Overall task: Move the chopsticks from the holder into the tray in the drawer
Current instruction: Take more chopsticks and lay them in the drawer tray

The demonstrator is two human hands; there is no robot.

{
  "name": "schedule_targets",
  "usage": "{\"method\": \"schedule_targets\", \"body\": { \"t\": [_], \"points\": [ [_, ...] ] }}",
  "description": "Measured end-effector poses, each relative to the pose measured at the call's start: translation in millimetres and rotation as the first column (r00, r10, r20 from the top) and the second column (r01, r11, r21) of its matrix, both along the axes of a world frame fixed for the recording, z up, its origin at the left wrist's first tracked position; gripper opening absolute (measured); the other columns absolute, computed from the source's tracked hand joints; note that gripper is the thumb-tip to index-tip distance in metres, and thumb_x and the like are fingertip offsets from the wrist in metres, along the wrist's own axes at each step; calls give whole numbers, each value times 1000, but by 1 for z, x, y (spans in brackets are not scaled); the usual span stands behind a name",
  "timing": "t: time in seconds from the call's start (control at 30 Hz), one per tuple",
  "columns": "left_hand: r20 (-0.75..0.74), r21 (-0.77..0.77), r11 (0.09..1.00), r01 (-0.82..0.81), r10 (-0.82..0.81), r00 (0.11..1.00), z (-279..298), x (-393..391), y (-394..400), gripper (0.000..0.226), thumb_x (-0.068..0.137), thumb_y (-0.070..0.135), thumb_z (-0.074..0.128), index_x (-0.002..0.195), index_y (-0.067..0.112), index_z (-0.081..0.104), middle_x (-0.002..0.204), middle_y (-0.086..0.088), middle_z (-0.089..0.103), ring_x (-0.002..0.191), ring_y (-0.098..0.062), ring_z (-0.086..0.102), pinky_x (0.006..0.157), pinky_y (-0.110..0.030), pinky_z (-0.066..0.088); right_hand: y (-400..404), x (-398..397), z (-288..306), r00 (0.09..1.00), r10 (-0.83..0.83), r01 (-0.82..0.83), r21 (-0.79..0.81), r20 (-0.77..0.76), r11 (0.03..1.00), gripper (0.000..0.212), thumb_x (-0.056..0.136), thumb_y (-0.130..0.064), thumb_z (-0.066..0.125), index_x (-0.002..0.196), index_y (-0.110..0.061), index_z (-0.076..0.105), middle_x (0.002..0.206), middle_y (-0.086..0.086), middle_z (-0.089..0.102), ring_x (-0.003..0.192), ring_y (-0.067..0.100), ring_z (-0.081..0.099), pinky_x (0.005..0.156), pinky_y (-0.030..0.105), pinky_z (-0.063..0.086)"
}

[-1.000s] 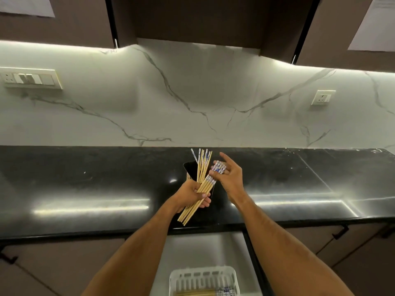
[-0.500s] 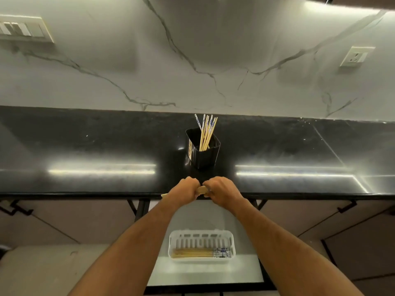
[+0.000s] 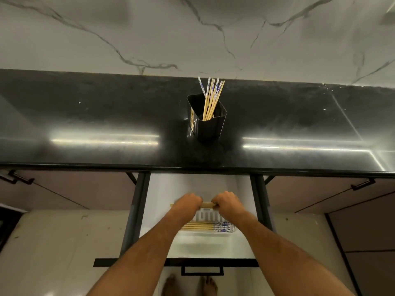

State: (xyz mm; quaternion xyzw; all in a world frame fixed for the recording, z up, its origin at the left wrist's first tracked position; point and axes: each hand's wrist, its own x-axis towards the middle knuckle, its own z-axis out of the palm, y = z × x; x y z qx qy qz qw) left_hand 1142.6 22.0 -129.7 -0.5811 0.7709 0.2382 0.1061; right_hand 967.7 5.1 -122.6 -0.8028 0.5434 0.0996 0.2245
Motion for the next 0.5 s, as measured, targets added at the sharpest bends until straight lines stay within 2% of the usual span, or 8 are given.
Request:
{"method": "schedule_targets", "body": {
  "t": [0.07,0.17,0.3,0.37,0.5],
  "points": [
    [25,-4,1000,-18,18,1000,-17,6,10,17,96,5,58,108,13,68,100,-10,67,91,-28,68,83,-37,57,6,-4,-17,1000,-19,19,29,-15,999,15,96,-18,62,90,-20,75,80,3,71,75,20,67,74,33,59],
    [63,-15,999,-37,38,997,-37,9,20,23,96,5,58,112,18,69,106,-7,72,98,-27,69,88,-34,54,11,-5,-37,999,-4,5,16,-41,1000,14,93,-16,62,89,-20,75,79,4,71,74,24,67,73,37,59],
    [50,-21,997,-75,76,996,-57,8,25,23,95,3,58,109,16,71,104,-7,74,98,-26,72,87,-34,57,16,-2,-53,998,-4,4,-6,-65,1000,12,93,-18,62,89,-19,74,81,4,71,74,25,67,71,36,58],
    [32,-8,995,-96,97,995,-64,6,26,25,95,1,57,109,15,72,105,-7,74,97,-25,72,86,-35,58,18,-2,-60,997,4,-6,-19,-81,1000,12,94,-21,63,93,-20,75,87,3,73,78,25,69,75,36,59],
    [-6,-17,988,-152,152,988,-79,4,27,21,93,10,61,103,23,75,102,1,76,92,-19,71,87,-30,57,21,-2,-72,989,30,-34,-30,-143,999,12,93,-21,67,99,-22,76,94,2,75,84,23,71,83,35,59]
  ]
}}
